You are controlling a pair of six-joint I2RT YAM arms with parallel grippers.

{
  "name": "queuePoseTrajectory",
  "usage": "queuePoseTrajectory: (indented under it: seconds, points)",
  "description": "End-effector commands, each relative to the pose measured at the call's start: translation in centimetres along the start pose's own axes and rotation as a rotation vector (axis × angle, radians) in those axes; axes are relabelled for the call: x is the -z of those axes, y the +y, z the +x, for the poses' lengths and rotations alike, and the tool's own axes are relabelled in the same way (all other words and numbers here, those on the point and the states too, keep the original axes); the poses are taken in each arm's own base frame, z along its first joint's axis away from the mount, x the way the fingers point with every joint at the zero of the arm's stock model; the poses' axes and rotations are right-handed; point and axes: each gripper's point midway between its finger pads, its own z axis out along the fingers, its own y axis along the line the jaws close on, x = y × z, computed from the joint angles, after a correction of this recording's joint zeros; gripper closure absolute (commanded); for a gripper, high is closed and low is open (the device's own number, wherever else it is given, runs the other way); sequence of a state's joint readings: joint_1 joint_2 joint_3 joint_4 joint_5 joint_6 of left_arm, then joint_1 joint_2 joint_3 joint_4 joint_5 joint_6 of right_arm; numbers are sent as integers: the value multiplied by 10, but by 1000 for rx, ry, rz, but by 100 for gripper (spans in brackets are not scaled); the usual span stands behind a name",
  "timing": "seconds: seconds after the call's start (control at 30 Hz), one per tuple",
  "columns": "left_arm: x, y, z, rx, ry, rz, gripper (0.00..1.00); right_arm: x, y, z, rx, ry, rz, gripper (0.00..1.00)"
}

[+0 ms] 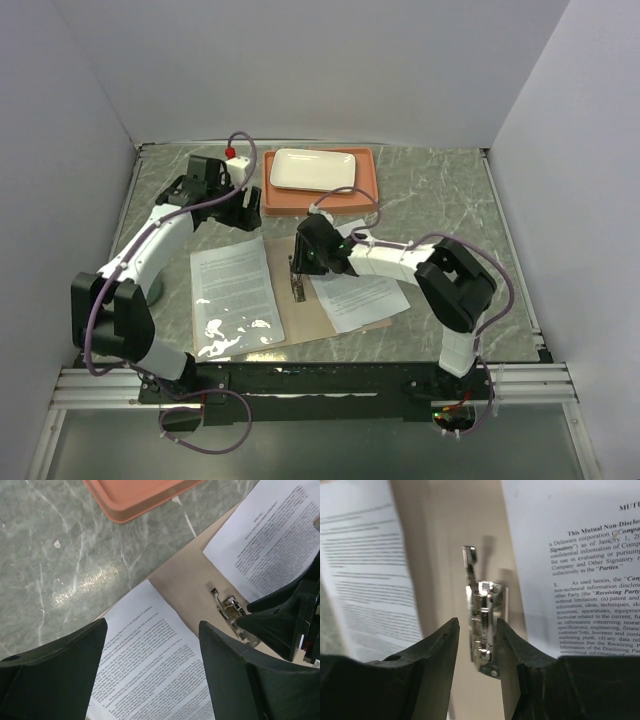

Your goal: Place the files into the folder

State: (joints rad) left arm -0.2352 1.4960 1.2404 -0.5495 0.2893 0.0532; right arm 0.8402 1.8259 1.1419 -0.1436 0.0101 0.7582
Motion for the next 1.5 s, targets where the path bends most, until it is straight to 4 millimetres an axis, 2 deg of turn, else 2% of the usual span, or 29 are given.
queuePoseTrajectory:
  seconds: [0.0,0.17,0.23,0.33,0.47,0.67,0.9,1.17,1.27,1.47]
  points:
    - [-29,10,10,-26,28,8,20,0,-6,4,74,16,98,56]
    - [-61,16,6,-13,43,46,22,1,-4,5,114,18,123,56]
    - [-67,17,-2,-16,33,55,23,0,-4,4,127,17,133,56]
    - [-76,16,1,0,59,72,24,-1,-5,2,145,18,163,56]
    - [-70,9,0,2,46,97,24,-6,-5,3,157,33,194,56]
    - [-58,3,4,-5,42,115,24,-15,-19,15,150,85,263,61]
    - [-53,-4,4,-7,41,141,25,-4,-31,11,87,46,331,78]
    - [-45,-21,2,-29,34,173,26,11,-54,17,15,13,417,83]
    - [-42,-28,3,-39,38,183,26,12,-54,19,15,13,393,82]
    - [-34,-41,6,-37,42,210,26,16,-43,12,53,28,361,60]
